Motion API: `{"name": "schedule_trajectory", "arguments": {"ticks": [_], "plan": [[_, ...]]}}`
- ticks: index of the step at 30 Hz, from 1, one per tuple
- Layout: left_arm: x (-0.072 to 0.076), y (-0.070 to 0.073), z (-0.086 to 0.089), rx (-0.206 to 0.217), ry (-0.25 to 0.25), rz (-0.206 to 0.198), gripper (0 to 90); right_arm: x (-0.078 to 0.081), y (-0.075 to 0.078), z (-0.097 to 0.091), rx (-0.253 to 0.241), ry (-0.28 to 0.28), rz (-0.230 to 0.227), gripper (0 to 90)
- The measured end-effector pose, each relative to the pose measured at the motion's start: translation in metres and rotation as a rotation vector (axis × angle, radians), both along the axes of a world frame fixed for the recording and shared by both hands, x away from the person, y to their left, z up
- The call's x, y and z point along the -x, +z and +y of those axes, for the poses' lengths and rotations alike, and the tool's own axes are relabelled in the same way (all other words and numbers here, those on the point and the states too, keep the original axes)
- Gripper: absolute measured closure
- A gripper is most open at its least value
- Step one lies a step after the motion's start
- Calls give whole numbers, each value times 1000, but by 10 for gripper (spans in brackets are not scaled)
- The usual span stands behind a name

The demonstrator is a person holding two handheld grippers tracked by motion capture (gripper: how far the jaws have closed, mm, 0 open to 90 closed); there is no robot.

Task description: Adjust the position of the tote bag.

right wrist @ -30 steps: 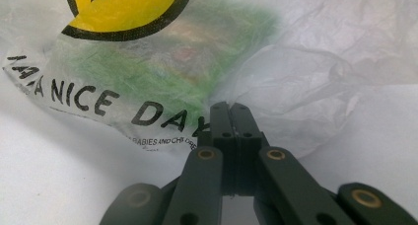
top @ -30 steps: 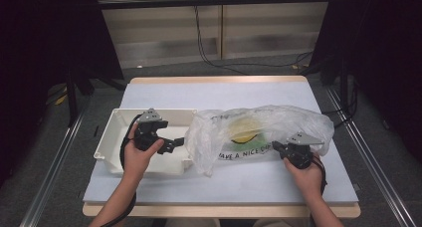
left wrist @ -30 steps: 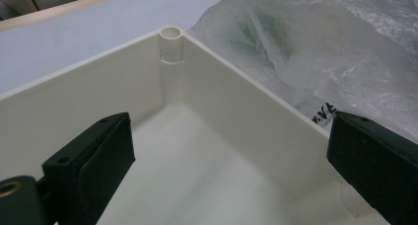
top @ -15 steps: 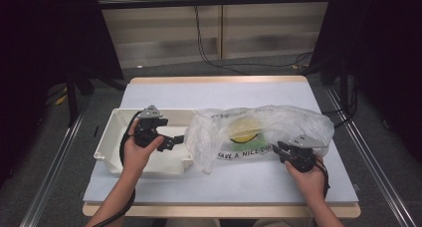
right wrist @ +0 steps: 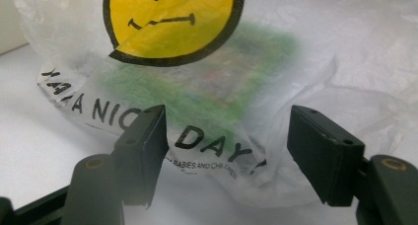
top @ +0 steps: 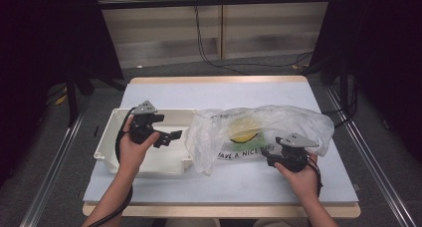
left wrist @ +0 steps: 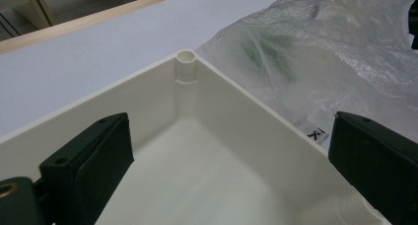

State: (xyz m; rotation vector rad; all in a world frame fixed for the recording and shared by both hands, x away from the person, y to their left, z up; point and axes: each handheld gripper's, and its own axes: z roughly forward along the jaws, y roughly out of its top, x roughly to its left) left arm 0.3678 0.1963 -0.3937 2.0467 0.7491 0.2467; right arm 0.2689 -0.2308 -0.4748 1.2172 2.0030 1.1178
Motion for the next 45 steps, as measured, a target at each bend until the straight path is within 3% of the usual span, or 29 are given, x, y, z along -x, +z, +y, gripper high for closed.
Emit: {"name": "schedule_trajectory", "arguments": {"ticks": [3, 8, 16, 29, 45], "plan": [[-1, 3, -3, 1, -3, -2, 31, 0, 1, 4, -8, 7, 13, 288], [-4, 10, -6, 2, -13, -10, 31, 1, 4, 9, 21, 24, -23, 247], [-12, 19, -10, -5, -11, -18, 31, -1, 7, 20, 27, 63, -28, 237], [-25, 33, -19, -30, -30, -19, 31, -3, 13, 21, 20, 52, -40, 216], [-24, 43, -45, -43, -105, -23, 27, -6, 19, 24, 2, 63, -28, 215]]}}
